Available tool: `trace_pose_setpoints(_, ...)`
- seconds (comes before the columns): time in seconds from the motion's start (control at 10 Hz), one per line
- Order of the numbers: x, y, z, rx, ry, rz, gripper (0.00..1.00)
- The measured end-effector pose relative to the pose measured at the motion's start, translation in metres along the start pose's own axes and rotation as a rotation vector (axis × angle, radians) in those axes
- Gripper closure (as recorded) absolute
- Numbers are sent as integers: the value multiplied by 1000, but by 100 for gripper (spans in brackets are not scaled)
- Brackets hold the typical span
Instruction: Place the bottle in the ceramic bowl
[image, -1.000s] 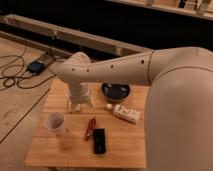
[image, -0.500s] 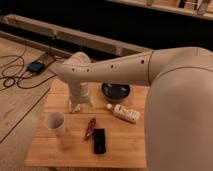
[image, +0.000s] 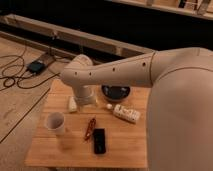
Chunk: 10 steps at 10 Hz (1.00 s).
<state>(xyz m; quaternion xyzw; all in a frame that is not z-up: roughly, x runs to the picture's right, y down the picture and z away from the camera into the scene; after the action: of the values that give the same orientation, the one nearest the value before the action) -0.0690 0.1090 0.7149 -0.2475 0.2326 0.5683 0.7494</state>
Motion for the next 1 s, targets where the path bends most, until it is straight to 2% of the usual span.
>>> trace_pose_setpoints(0.2,-1,-27,8,23,-22,-46,35)
trace_pose_setpoints(0.5,-5,-76,28,13,-44,-94,35)
trace_pose_setpoints(0.8,-11,-124,52,-6,-34,-116,35)
trace_pose_setpoints(1.0,-14,-147,68,-24,-17,-119,35)
